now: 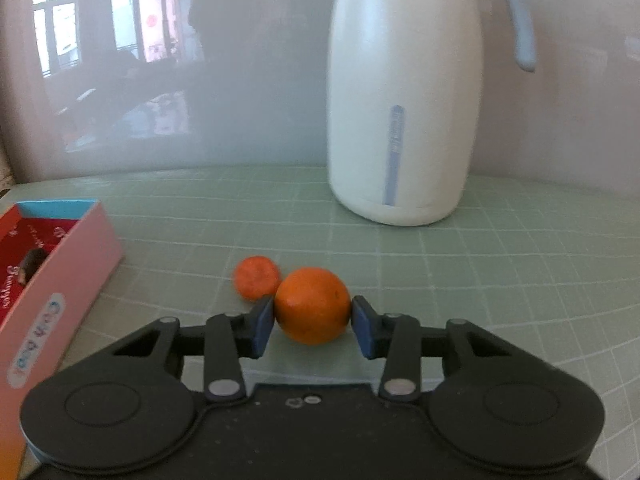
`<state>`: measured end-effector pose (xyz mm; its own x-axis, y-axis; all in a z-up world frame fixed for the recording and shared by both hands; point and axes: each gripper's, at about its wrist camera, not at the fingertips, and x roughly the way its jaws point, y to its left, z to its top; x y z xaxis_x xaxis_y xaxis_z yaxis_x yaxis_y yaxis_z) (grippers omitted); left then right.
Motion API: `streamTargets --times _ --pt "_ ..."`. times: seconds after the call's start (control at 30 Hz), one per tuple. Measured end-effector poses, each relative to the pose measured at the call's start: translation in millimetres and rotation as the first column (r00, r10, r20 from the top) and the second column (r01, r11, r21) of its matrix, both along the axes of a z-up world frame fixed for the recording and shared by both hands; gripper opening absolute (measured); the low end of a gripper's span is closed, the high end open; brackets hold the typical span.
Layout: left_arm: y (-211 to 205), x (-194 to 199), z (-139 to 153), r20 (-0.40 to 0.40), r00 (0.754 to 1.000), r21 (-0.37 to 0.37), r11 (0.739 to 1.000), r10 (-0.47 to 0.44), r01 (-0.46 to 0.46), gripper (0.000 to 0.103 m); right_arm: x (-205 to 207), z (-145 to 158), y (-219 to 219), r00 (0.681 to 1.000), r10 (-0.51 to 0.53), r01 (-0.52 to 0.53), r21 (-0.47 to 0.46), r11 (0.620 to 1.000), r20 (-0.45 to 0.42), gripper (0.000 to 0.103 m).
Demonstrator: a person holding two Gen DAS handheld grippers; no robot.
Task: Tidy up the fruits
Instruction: 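Move the left tool over the table toward the remaining fruits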
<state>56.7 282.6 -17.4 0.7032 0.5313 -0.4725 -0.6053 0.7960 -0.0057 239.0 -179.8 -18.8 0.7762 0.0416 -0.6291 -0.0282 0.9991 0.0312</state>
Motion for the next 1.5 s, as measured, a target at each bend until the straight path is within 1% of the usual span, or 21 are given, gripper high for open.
streamTargets --times 0.17,0.23,0.47,0.67,0.9,0.97,1.0,1.03,1.07,1.2,1.37,1.5 --pt "3 -5 0 0.001 1.000 0.005 1.000 0.008 -0.008 0.061 -16 17 29 0.997 0.066 -0.066 -0.005 0.998 0.047 0.040" --pt "5 -8 -1 -0.002 1.000 0.004 1.000 0.015 -0.015 0.061 -24 25 41 0.993 0.096 -0.096 0.007 0.995 0.067 0.040" --pt "18 -19 -3 -0.020 0.999 0.016 0.999 0.049 -0.048 0.061 -44 50 88 0.969 0.205 -0.212 0.035 0.977 0.137 0.040" --pt "29 -24 -5 -0.026 0.997 0.008 0.997 0.073 -0.073 0.061 -52 54 122 0.944 0.293 -0.301 0.027 0.953 0.153 0.040" --pt "26 -19 -6 -0.042 0.997 0.013 0.998 0.060 -0.060 0.061 -65 51 147 0.919 0.365 -0.371 0.013 0.929 0.149 0.040" --pt "24 -18 -5 -0.048 0.997 0.018 0.998 0.056 -0.055 0.061 -68 50 155 0.908 0.395 -0.398 -0.004 0.917 0.143 0.044" --pt "22 -17 -5 -0.050 0.997 0.020 0.998 0.052 -0.052 0.061 -69 48 160 0.904 0.404 -0.405 -0.026 0.914 0.140 0.055" --pt "21 -16 -5 -0.053 0.997 0.021 0.999 0.050 -0.049 0.061 -72 48 162 0.904 0.398 -0.396 -0.044 0.917 0.155 0.067" --pt "20 -16 -5 -0.054 0.997 0.024 0.999 0.050 -0.048 0.061 -75 50 162 0.901 0.397 -0.395 -0.049 0.918 0.175 0.069" --pt "14 -15 -2 -0.041 0.998 0.023 0.999 0.041 -0.040 0.061 -76 55 155 0.904 0.384 -0.386 -0.027 0.922 0.189 0.067" --pt "-9 -4 4 -0.021 1.000 0.033 0.999 -0.007 0.008 0.061 -70 53 130 0.928 0.323 -0.326 -0.014 0.945 0.183 0.065" --pt "-35 9 9 -0.009 0.998 0.042 0.997 -0.061 0.061 0.061 -70 56 100 0.946 0.265 -0.269 -0.004 0.963 0.185 0.064"
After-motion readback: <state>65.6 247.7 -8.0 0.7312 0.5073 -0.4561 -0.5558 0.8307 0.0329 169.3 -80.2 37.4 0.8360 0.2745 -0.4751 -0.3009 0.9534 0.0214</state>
